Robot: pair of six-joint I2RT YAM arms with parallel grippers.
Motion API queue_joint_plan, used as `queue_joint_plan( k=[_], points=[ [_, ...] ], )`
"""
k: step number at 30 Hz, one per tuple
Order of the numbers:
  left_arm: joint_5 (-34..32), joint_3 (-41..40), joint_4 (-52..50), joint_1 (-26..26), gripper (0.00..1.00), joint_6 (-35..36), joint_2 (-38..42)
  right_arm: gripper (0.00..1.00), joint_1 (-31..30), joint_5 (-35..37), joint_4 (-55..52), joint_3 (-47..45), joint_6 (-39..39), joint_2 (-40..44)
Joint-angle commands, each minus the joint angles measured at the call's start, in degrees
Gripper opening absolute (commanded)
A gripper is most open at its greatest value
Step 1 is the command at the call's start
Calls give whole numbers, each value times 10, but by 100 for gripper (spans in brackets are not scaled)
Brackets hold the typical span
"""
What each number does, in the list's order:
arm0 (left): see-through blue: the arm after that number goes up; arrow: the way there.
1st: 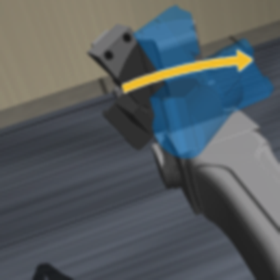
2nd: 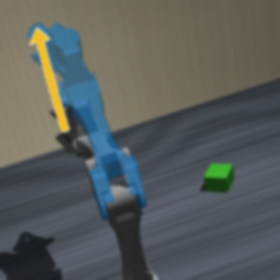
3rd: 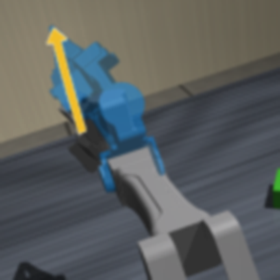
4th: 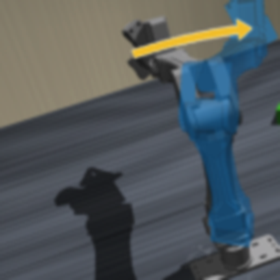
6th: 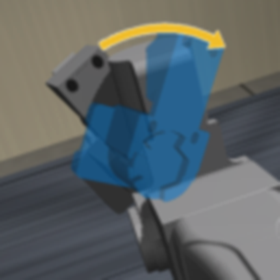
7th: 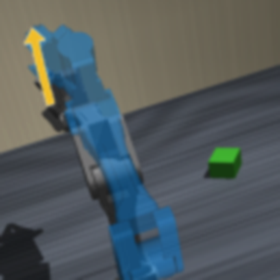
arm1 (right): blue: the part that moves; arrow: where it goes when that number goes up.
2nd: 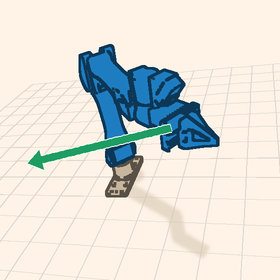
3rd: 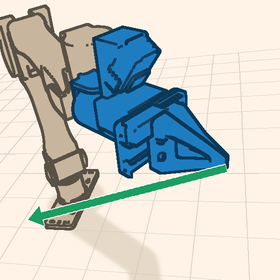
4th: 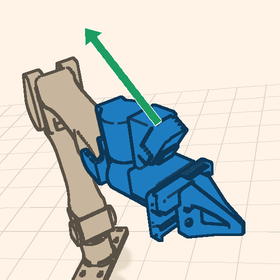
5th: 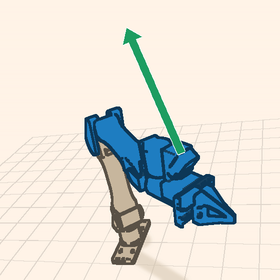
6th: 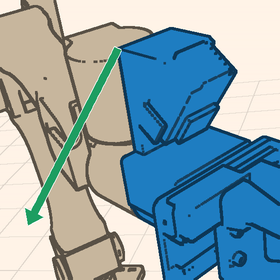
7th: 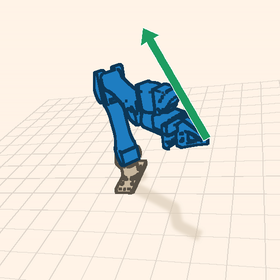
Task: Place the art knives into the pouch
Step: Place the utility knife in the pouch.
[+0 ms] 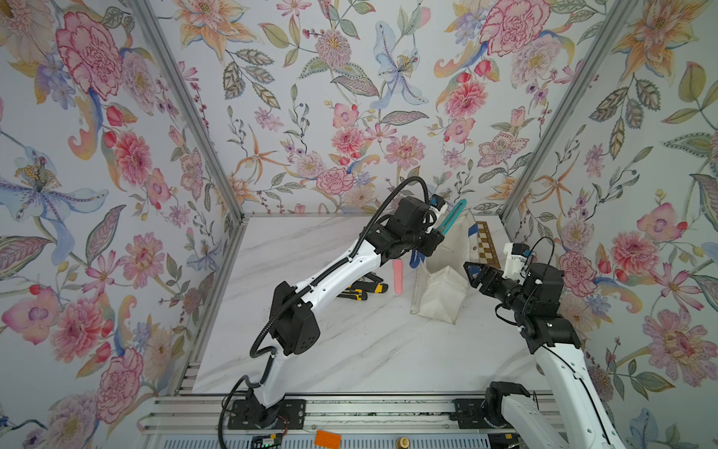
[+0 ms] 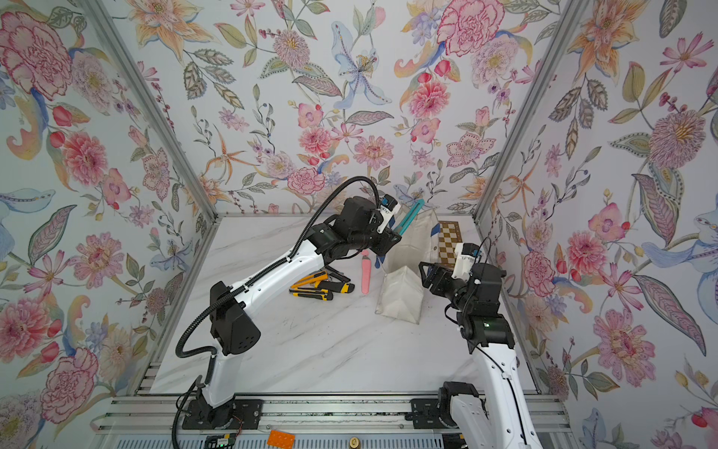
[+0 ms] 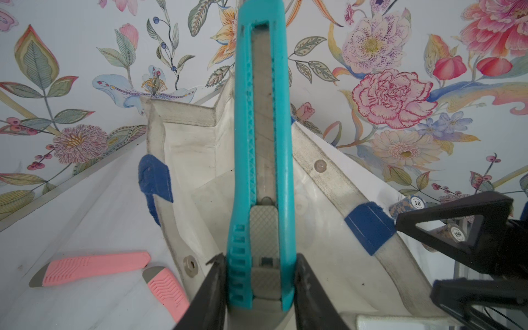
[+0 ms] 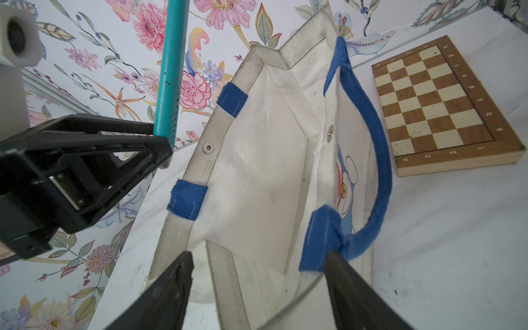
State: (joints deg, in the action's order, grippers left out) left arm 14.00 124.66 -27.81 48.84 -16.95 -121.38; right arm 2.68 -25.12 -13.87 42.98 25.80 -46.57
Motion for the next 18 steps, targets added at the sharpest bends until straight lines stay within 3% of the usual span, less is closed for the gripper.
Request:
queue_joint_plan(
  k=[1,3,10,13,18],
  points=[
    [30,29,-2,7,25,-4,-16,75,3,-9,1,-8,0,6],
    [32,31,1,6,33,-2,-18,76,4,-10,0,-6,-1,7],
    [6,25,3,6,83,15,-1,91,5,-5,-8,-1,-8,13],
    [-14,20,3,6,99,22,9,93,5,2,-10,0,-11,15],
    [-65,-2,-11,3,99,43,39,97,7,2,-22,11,-21,14]
  ],
)
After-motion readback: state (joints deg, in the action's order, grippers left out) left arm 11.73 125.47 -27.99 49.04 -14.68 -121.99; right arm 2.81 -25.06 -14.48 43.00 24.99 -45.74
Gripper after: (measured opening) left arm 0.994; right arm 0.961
